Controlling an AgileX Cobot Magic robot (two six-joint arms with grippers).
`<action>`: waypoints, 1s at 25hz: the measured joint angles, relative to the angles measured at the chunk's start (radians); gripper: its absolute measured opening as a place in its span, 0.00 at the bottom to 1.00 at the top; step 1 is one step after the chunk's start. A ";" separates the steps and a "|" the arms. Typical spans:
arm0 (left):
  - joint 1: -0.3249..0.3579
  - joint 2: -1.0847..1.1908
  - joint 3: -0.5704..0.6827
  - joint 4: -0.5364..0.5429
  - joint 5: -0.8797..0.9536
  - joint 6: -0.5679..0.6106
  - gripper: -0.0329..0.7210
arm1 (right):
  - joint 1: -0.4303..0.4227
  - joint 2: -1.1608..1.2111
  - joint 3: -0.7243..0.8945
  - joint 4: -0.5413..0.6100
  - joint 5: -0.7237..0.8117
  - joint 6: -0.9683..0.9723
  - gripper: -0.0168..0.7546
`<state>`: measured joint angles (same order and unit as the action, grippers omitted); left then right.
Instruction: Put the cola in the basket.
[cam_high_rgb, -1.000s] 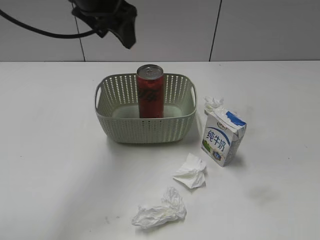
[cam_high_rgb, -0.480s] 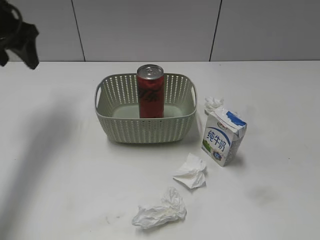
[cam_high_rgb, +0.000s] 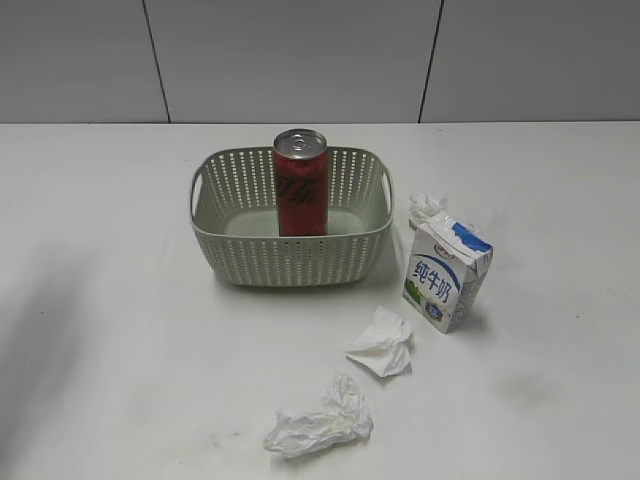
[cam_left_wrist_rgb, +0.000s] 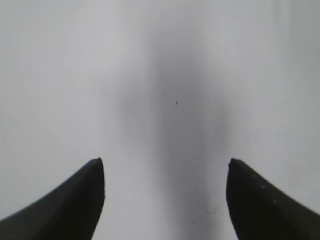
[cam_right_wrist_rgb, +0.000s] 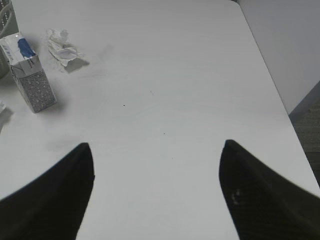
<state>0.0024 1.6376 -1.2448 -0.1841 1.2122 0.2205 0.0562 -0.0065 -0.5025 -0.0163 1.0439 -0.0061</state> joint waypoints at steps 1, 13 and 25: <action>0.000 -0.029 0.043 0.000 -0.010 0.000 0.81 | 0.000 0.000 0.000 0.000 0.000 0.000 0.79; 0.000 -0.460 0.576 -0.016 -0.189 0.000 0.81 | 0.000 0.000 0.000 0.000 0.000 0.000 0.79; 0.000 -0.866 0.704 -0.043 -0.286 -0.004 0.81 | 0.000 0.000 0.000 0.000 0.000 0.000 0.79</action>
<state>0.0024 0.7718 -0.5411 -0.2275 0.9261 0.2164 0.0562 -0.0065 -0.5025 -0.0163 1.0439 -0.0061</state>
